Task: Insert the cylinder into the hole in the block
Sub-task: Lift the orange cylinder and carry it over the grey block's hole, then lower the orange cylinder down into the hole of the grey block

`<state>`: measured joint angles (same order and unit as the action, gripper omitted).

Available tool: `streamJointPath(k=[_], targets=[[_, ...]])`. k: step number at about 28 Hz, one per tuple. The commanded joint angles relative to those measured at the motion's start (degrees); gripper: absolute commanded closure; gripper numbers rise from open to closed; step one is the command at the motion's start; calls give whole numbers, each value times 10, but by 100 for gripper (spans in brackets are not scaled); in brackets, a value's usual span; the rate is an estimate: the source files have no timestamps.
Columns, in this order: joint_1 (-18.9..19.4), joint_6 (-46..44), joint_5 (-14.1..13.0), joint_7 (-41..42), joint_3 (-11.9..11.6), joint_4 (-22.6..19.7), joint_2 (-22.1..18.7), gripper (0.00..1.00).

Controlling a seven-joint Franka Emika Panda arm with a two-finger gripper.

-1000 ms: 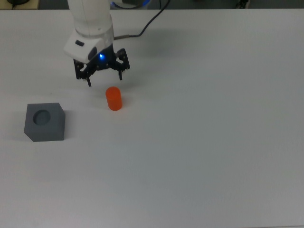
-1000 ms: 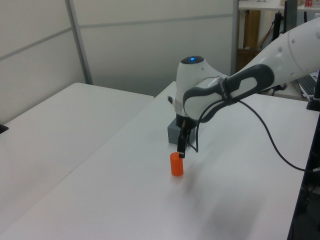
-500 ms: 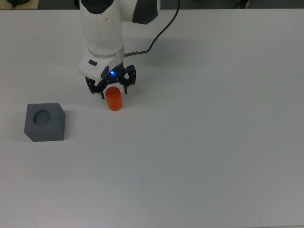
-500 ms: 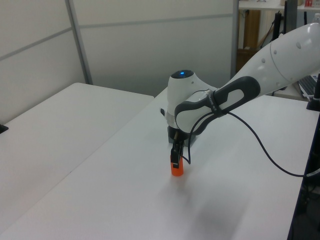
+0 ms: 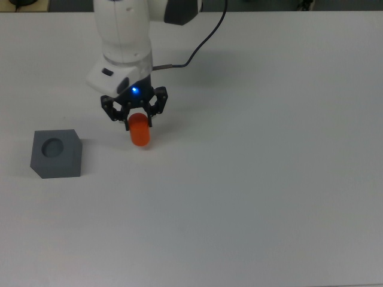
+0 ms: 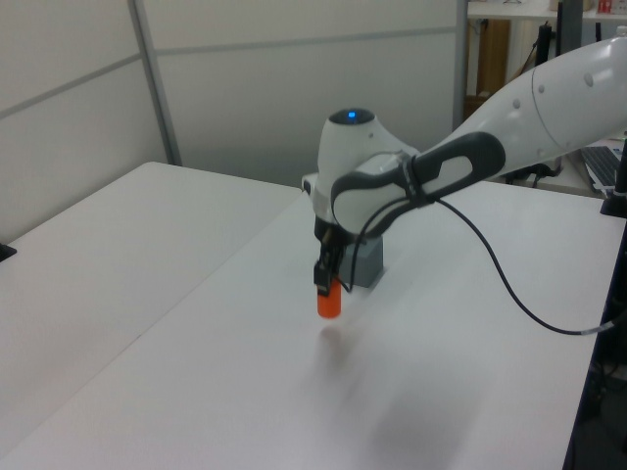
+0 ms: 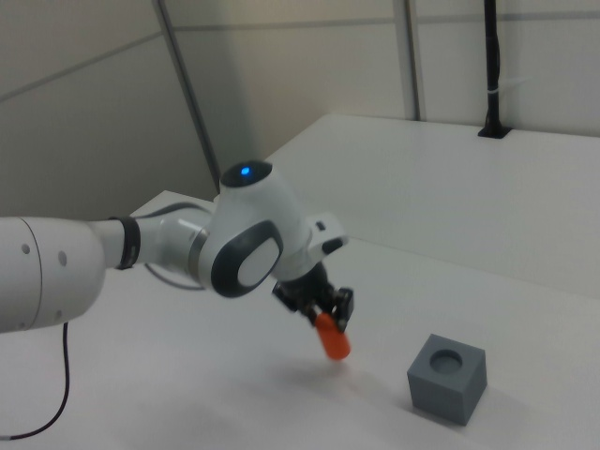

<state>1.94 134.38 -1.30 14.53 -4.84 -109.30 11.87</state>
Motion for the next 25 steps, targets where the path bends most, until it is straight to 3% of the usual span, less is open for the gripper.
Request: streamJointPath(k=[1, 4, 8, 14, 25], targets=[[-36, 0, -24, -23, -6, 62, 4, 86], [-62, 1, -39, -21, -7, 87, 8, 86], [-92, 1, -38, -21, -10, 110, 18, 86], [-104, 6, -32, -15, -39, 118, 33, 86], [-125, 9, -30, 1, -39, 124, 54, 86]])
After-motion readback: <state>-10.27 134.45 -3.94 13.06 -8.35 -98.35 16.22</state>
